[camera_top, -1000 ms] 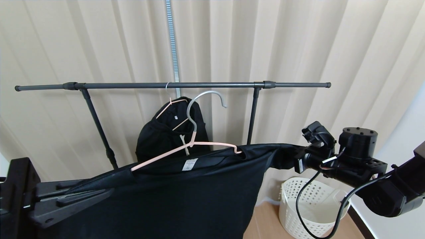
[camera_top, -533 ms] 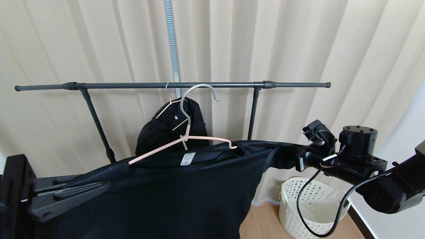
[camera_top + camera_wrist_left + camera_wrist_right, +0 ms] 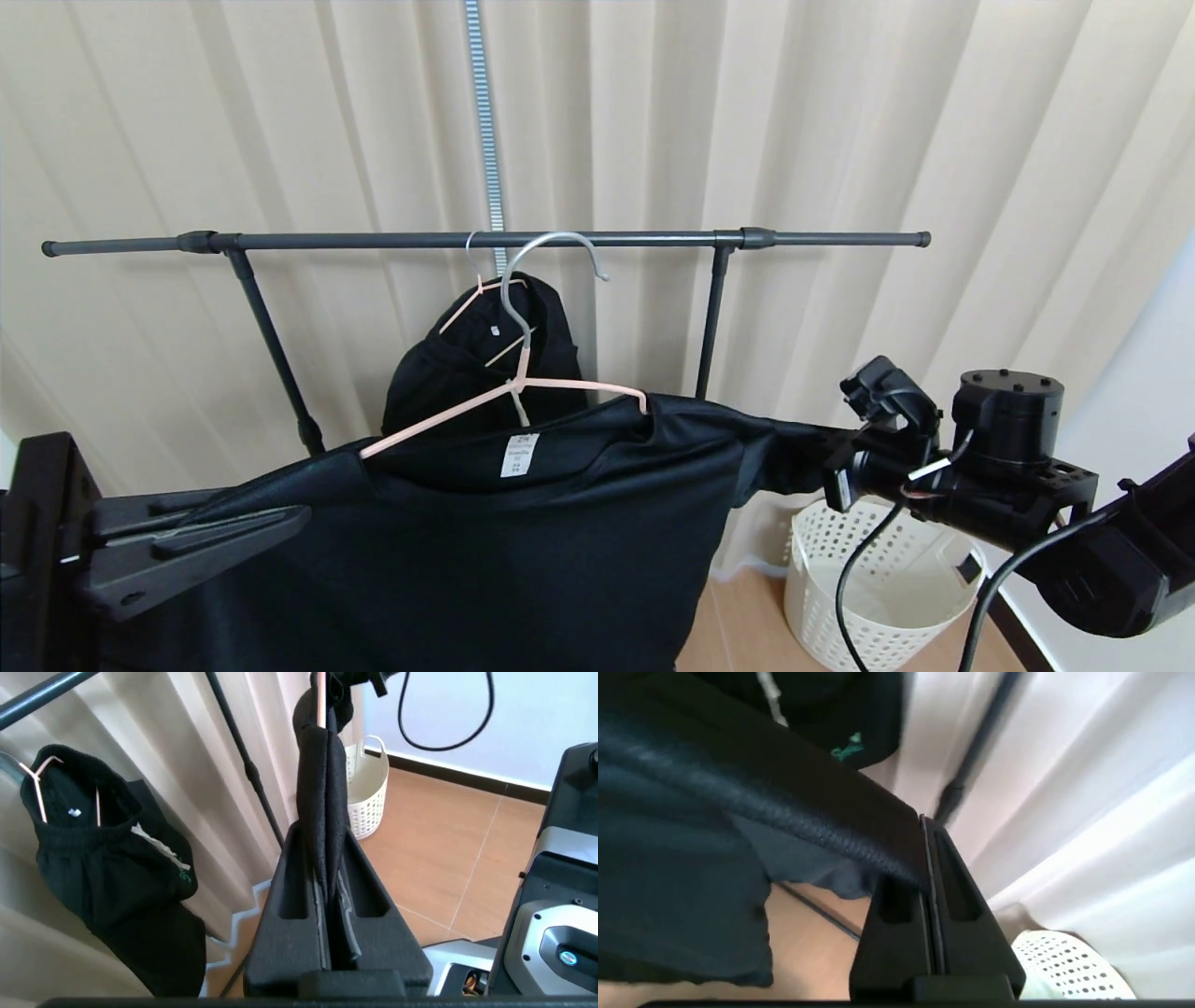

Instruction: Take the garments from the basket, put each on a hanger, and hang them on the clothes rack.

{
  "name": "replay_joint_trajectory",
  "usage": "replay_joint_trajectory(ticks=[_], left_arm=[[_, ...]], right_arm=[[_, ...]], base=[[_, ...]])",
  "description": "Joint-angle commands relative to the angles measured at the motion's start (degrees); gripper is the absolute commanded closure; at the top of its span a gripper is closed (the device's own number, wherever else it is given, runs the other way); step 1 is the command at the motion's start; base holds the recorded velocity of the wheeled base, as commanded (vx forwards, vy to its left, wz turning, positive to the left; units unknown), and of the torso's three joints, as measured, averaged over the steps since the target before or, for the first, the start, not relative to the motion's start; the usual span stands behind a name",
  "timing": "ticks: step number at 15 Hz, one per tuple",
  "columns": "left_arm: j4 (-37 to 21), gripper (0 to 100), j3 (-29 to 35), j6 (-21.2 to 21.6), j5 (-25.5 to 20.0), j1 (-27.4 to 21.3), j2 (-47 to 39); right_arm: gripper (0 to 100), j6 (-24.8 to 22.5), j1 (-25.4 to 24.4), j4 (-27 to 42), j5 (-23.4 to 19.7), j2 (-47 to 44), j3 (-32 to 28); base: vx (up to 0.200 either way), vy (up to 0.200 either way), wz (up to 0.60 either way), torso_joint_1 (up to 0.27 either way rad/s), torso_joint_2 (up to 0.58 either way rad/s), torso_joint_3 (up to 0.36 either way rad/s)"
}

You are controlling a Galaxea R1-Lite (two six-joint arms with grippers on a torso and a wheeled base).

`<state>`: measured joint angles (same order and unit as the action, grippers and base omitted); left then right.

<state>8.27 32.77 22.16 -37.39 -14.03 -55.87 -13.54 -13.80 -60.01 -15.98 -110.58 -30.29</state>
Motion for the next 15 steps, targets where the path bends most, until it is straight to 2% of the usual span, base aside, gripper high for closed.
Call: replay_joint_trajectory(ticks=[1, 3, 4, 7, 9, 12, 15], left_arm=[[0.0, 100, 0.2, -1.1, 0.0, 0.1, -0.4], [0.3, 100, 0.5, -2.2, 0.0, 0.1, -0.6], [0.7, 100, 0.5, -2.5, 0.1, 0.1, -0.9], [1.1, 100, 0.6, -2.7, 0.4, 1.0, -1.6], [1.2, 100, 0.7, -2.7, 0.6, 1.5, -2.2], [1.2, 100, 1.5, -2.7, 0.9, 3.6, -3.4], [1.2, 100, 1.9, -3.4, 1.0, 4.2, -3.7]], right_arm=[[0, -4.1, -0.8, 0.2, -1.2, 3.1, 3.0], [0, -7.1, -1.1, 0.2, -3.3, 4.7, 5.5], [0, -10.4, -1.1, 0.2, -4.8, 5.6, 6.7], [0, -16.0, -1.1, 0.3, -6.4, 8.1, 9.2], [0, -16.1, -1.2, 0.3, -7.4, 9.4, 9.9], [0, -16.2, -1.2, 0.3, -11.9, 12.1, 11.4], [0, -15.9, -2.7, 0.4, -11.5, 12.8, 10.8]], base=[[0.000, 0.000, 0.00, 0.000, 0.00, 0.000], [0.000, 0.000, 0.00, 0.000, 0.00, 0.000], [0.000, 0.000, 0.00, 0.000, 0.00, 0.000], [0.000, 0.000, 0.00, 0.000, 0.00, 0.000], [0.000, 0.000, 0.00, 0.000, 0.00, 0.000], [0.000, 0.000, 0.00, 0.000, 0.00, 0.000], [0.000, 0.000, 0.00, 0.000, 0.00, 0.000]])
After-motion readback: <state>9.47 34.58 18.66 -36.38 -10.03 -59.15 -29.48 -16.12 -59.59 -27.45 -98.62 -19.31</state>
